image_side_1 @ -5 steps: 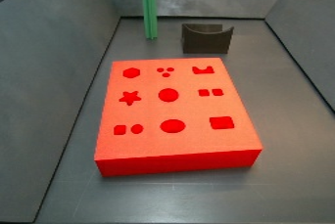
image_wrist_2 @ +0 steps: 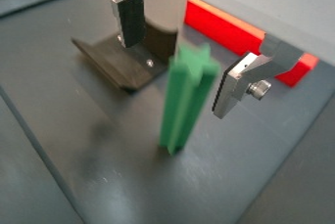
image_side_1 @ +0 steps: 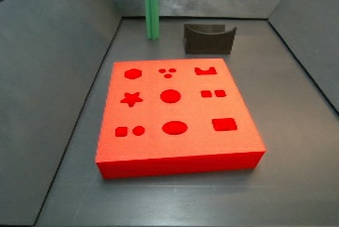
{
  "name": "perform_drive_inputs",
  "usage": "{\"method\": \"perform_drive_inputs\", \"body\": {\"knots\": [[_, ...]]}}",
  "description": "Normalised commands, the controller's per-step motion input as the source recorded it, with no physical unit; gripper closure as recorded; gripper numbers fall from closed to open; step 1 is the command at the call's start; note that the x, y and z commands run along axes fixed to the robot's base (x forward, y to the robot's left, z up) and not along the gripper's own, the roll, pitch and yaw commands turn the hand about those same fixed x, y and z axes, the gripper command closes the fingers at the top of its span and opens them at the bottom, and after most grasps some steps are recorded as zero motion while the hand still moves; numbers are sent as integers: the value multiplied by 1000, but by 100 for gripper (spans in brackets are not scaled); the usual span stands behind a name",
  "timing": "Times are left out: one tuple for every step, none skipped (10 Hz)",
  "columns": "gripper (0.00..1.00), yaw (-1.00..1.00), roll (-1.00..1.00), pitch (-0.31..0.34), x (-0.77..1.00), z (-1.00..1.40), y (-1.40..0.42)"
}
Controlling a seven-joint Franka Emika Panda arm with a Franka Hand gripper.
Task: Pick up the star object. Move up. Move to above the board. Insert the star object.
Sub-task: Pick up the star object.
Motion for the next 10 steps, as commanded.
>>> {"method": "perform_drive_inputs", "body": {"knots": [[0, 0, 20, 24, 0, -186, 0], [0, -677, 29, 159, -83, -217, -323], [0, -717, 10, 121, -86, -286, -266], [0, -677, 34, 100, -131, -266, -311], [0, -300, 10, 0, -40, -29, -40], [0, -391, -57, 0, -311, -9, 151], [0, -597, 0, 0, -366, -143, 0], [0, -603, -1, 26, -134, -89, 9], [0, -477, -6, 34, -3, -29, 0], [0, -509, -41, 39, 0, -17, 74]]}}
